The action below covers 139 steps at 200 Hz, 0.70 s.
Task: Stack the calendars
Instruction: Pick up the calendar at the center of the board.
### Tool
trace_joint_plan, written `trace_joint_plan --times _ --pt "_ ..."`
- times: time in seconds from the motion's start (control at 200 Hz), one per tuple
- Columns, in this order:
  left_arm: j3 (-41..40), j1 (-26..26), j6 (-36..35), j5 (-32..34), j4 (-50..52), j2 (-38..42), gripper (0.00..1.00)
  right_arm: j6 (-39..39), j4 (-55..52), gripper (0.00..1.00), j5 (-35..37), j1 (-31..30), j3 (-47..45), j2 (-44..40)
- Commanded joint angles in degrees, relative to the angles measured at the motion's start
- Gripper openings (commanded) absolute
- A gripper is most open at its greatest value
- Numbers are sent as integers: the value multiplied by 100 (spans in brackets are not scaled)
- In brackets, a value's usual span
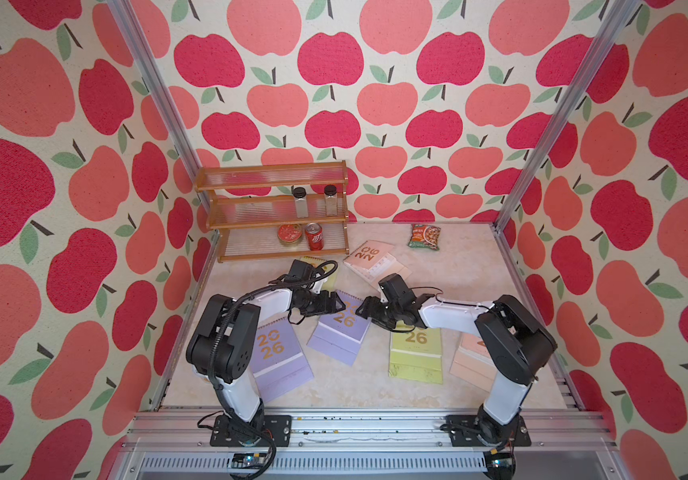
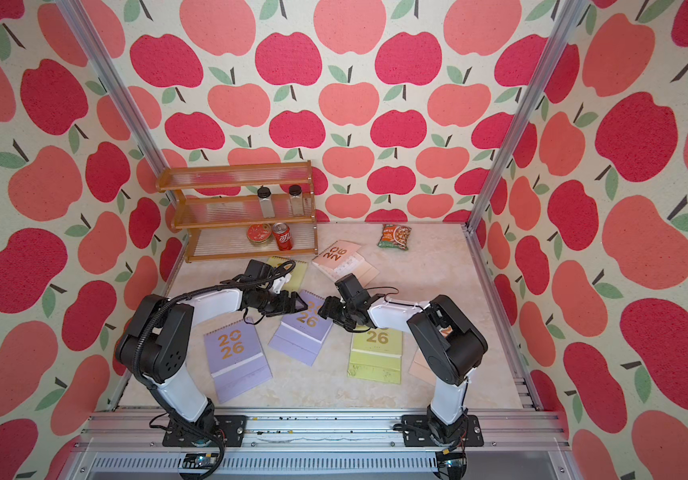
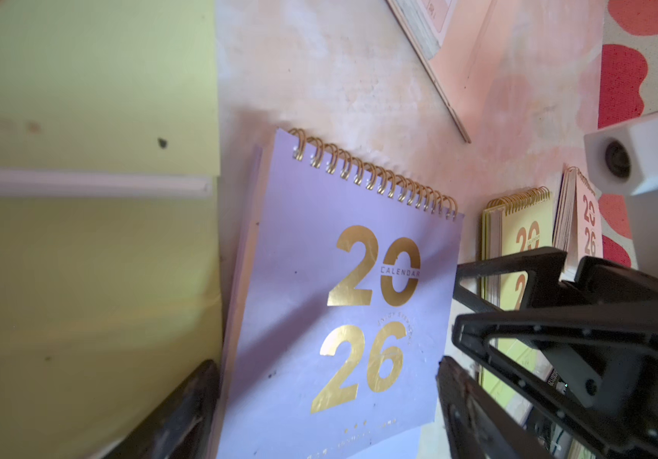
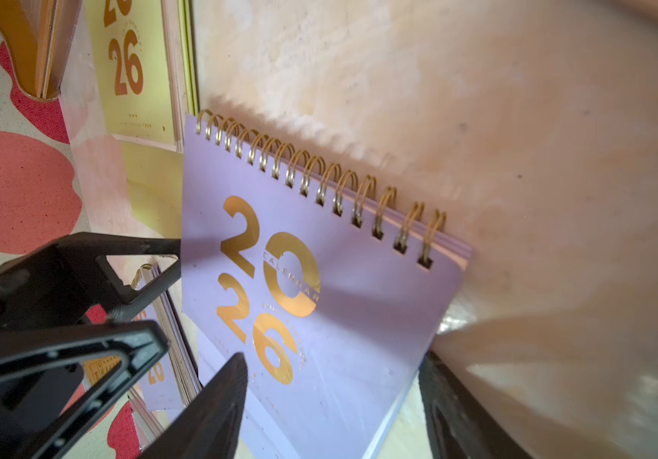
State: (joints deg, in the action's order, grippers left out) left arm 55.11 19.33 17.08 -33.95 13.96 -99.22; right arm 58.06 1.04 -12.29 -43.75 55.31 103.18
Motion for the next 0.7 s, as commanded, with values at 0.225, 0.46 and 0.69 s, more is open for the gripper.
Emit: trace_joint_plan --times 0.225,0.46,0.69 --pt "64 -44 102 -947 212 757 83 -334 412 68 -528 58 111 453" --pt "18 -52 83 -1290 147 808 77 -604 482 67 -668 107 191 493" --pt "0 -52 34 -1563 108 875 69 -767 874 67 -1039 240 200 562"
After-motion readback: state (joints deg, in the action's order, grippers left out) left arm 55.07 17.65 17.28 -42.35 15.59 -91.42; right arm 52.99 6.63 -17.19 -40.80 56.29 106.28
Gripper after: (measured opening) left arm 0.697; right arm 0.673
